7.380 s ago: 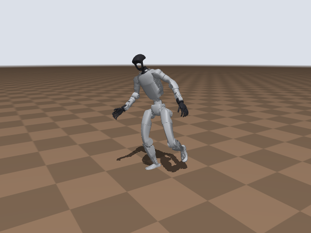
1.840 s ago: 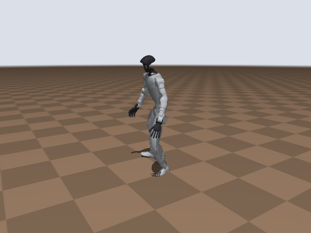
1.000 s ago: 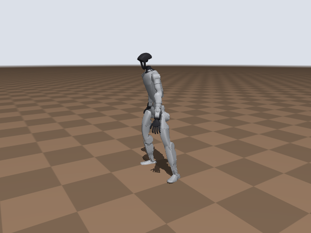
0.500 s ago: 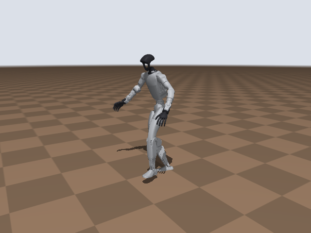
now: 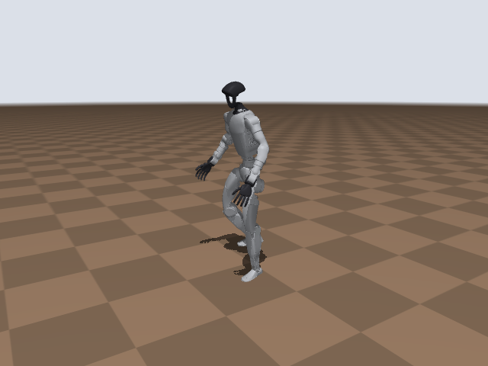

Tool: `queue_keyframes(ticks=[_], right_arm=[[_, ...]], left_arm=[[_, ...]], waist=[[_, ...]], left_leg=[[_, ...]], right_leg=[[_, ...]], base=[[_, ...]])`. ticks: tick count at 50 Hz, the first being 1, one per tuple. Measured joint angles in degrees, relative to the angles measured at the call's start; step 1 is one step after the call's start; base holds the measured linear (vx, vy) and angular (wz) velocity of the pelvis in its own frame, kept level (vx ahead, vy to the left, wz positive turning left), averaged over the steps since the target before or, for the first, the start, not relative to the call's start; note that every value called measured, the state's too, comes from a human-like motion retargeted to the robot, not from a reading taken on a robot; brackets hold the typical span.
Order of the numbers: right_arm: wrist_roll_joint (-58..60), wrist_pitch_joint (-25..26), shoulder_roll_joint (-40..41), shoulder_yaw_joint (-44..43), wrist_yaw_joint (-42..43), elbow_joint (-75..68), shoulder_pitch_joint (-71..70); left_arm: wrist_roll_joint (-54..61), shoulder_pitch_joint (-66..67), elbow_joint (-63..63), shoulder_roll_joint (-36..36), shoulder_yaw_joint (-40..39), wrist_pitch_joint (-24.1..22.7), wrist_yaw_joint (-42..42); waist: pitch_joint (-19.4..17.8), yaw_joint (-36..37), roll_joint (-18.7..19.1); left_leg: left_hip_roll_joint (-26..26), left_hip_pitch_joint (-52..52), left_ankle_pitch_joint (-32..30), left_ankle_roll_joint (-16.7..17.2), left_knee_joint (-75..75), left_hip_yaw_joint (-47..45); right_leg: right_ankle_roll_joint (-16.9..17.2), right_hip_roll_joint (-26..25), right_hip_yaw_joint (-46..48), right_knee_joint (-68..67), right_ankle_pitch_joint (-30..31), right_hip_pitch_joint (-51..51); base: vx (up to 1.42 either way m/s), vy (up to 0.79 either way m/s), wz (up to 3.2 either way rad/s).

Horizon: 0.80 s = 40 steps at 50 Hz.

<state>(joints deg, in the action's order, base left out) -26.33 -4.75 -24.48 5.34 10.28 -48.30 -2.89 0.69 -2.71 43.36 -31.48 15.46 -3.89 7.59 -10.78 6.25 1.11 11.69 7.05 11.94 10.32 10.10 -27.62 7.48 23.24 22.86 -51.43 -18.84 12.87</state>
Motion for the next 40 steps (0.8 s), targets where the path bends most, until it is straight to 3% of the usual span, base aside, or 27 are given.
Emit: queue_keyframes(ticks=[3, 6, 9, 12, 15, 20, 25, 29, 35, 40], right_arm=[[1.58, 0.64, 0.51, -4.33, 1.54, -7.28, 5.62], [0.69, 2.66, 1.51, -6.58, 4.51, -16.25, 9.0], [-2.33, 4.45, 4.38, -6.48, 6.9, -21.83, 12.9], [-2.64, 4.44, 7.92, -3.28, 7.06, -22.92, 14.96], [1.42, 2.93, 8.17, -0.26, 4.64, -20.99, 13.64], [2.96, 0.31, 6.2, -1.88, 6.12, -16.5, 9.92], [-0.66, -1.29, 6.55, -1.32, 6.98, -14.91, 9.65], [2.89, -1.19, 5.9, 0.53, 4.11, -13.29, 10.83], [-0.17, -3.4, 5.48, -0.32, 0.82, -10.66, 14.11], [-1.69, -3.21, 5.34, -2.84, 1.3, -12.34, 18.58]], left_arm=[[5.48, -1.99, -7.06, -1.68, 0.79, -4.63, 3.94], [7.97, -6.05, -12.03, -4.26, 2.45, -7.99, 7.41], [5.86, -10.15, -14.1, -6.62, 4.12, -8.17, 9.51], [0.8, -11.94, -13.25, -8.46, 3.16, -6.33, 10.72], [-3.02, -7.38, -9.64, -7.02, -2.88, -4.28, 10.63], [0.61, 5.77, -2.79, -0.51, -9.66, -4.09, 7.67], [-4.71, 7.35, 8.12, 2.08, -4.72, -2.29, 1.52], [-7.02, 7.17, 13.19, 4.76, -4.01, -1.29, 0.49], [1.22, 6.35, 16.45, 8.65, -3.91, -2.18, 5.61], [-0.38, 1.23, 23.33, 12.63, -0.07, -0.7, 4.15]], waist=[[0.59, -5.56, -0.47], [0.71, -7.51, -4.78], [-1.08, -4.16, -9.76], [-5.37, 0.81, -12.67], [-8.36, 1.55, -11.52], [-5.01, -4.75, -10.4], [-1.58, -6.49, -8.82], [-0.68, -7.56, -6.71], [1.27, -10.55, -4.23], [2.51, -13.57, -1.4]], left_leg=[[0.54, -0.7, -1.21, 2.68, -6.36, 3.66], [-2.02, 0.47, -3.43, 3.16, -10.25, 6.47], [-3.96, 1.53, -5.63, 1.26, -10.78, 7.47], [-2.58, 2.03, -6.27, -0.14, -7.59, 7.65], [1.93, 1.13, -6.28, 0.51, -5.15, 8.65], [3.15, -1.5, -5.0, 2.18, -2.35, 7.89], [3.16, -4.55, -2.19, -2.54, -4.22, 8.95], [4.55, -5.17, -1.72, -1.59, -4.22, 10.01], [4.23, -4.9, 0.65, -2.09, -5.05, 10.75], [3.09, -3.99, 1.36, -1.7, -5.18, 13.91]], right_leg=[[1.56, -0.91, -1.88, 25.12, 1.88, -5.96], [5.0, 1.71, -0.04, 44.82, 2.18, -9.93], [7.1, 3.92, -1.43, 52.32, 5.42, -10.48], [7.32, 4.22, -3.01, 51.95, 9.97, -10.01], [6.9, 0.06, -3.68, 50.5, 9.22, -10.27], [5.49, -5.66, -3.63, 51.52, 5.54, -10.67], [4.94, -8.67, -4.85, 52.54, 4.16, -11.14], [4.56, -10.06, -5.01, 52.2, 3.18, -11.95], [5.04, -9.51, -2.73, 50.98, 1.79, -12.51], [5.2, -8.56, -1.27, 50.3, 5.19, -14.15]], base=[[0.0, -0.67, 1.74], [-0.1, -0.73, 1.46], [-0.18, -0.72, 0.53], [-0.18, -0.68, -0.31], [-0.08, -0.54, -0.58], [0.02, -0.38, -0.36], [0.05, -0.23, -0.27], [0.06, -0.12, 0.03], [0.09, -0.02, 0.45], [0.09, 0.05, 0.8]])
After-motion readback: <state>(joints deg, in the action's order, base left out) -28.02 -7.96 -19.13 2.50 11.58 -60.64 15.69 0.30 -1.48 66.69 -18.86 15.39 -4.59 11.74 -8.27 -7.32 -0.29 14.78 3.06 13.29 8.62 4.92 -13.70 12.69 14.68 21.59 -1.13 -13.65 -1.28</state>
